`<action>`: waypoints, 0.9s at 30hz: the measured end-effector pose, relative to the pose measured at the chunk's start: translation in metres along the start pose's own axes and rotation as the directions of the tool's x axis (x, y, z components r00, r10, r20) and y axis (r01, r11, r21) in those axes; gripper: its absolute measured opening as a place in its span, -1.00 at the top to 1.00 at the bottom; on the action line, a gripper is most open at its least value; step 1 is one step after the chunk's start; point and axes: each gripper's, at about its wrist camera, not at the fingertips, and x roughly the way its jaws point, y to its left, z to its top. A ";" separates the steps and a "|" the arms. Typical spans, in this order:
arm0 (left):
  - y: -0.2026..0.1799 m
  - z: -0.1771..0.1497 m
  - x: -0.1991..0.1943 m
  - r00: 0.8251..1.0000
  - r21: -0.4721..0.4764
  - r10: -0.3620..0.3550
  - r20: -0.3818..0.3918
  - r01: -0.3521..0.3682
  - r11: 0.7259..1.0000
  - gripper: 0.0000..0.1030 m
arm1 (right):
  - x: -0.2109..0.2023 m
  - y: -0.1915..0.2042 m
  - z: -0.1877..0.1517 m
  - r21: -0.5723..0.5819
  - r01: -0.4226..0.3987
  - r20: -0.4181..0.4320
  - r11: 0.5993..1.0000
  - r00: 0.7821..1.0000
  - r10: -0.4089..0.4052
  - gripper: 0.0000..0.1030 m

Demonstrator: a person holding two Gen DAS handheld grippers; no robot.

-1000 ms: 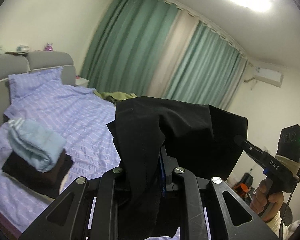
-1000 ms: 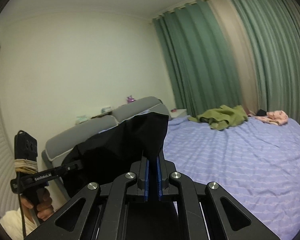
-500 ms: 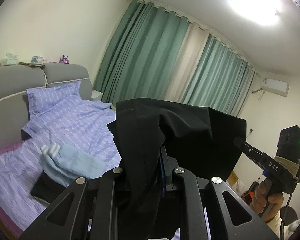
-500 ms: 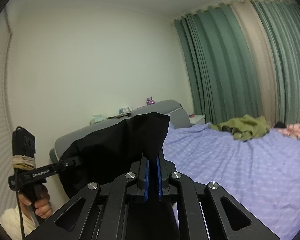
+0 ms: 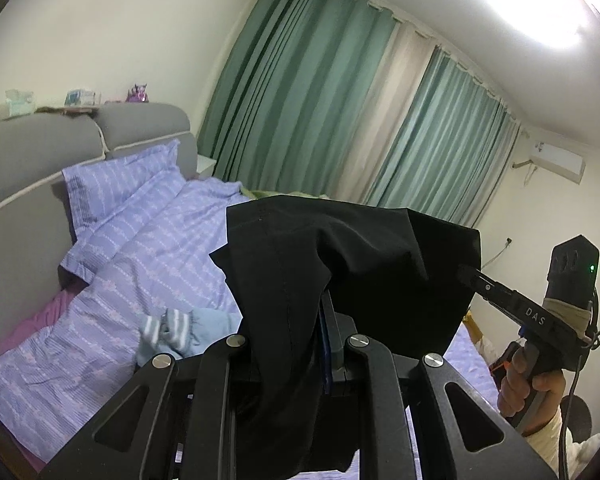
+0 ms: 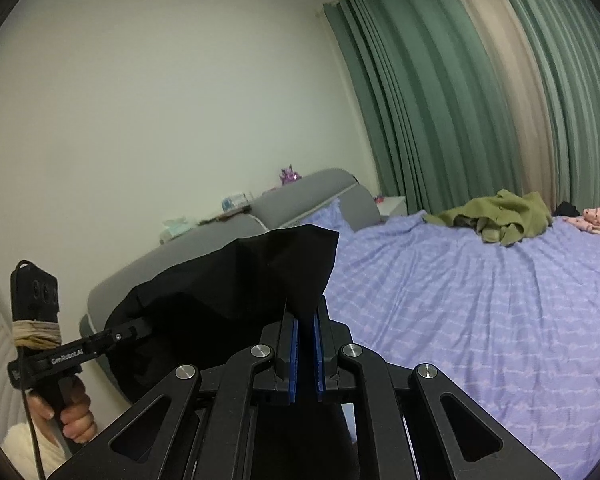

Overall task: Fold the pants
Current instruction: 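Carry the folded pants with both grippers toward the stack of clothes, then lower the pants onto the clothes stack and open both grippers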

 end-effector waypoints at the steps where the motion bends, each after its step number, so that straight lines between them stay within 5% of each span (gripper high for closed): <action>1: 0.006 -0.001 0.006 1.000 -0.007 -0.002 -0.009 0.002 1.000 0.65 | 0.007 0.002 -0.001 0.004 0.006 -0.009 1.000 1.000 -0.006 0.85; 11: 0.076 -0.010 0.093 0.987 -0.083 -0.016 -0.159 0.003 0.997 0.65 | 0.089 -0.014 -0.024 0.084 0.074 -0.159 0.994 0.985 -0.060 0.85; 27: 0.147 -0.023 0.207 0.943 -0.081 0.075 -0.323 -0.106 0.991 0.58 | 0.242 -0.084 -0.070 0.152 0.173 -0.387 0.973 0.916 -0.103 0.85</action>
